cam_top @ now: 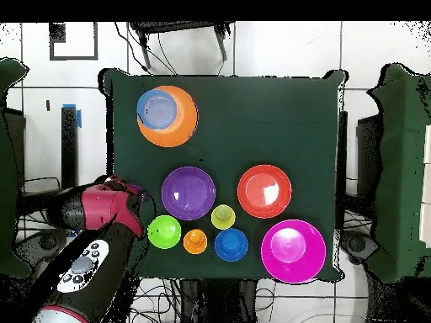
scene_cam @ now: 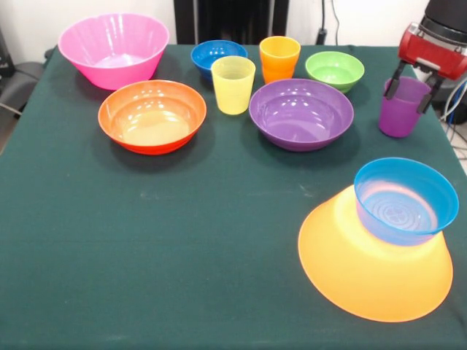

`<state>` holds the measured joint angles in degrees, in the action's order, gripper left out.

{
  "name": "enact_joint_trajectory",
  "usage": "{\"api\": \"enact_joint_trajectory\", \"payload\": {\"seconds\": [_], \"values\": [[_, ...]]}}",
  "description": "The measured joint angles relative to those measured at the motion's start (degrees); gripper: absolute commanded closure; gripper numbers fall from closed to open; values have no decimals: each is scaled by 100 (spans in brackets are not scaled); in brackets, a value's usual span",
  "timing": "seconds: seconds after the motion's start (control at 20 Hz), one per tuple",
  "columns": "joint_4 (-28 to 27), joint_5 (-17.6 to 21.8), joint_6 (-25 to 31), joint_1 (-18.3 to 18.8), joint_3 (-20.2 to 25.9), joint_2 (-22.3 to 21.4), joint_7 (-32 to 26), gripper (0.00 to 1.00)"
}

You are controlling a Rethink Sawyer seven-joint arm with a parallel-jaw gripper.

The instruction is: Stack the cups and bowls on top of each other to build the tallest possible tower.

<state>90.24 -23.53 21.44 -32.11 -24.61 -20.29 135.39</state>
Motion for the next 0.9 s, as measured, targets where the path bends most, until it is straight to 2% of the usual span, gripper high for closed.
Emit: {"api": "enact_joint_trajectory", "payload": {"seconds": [0.4, 0.9], "values": [[106, -56, 0, -29, 79, -62, 0, 0], [-178, -52, 27, -175, -345, 127, 0, 0]]}}
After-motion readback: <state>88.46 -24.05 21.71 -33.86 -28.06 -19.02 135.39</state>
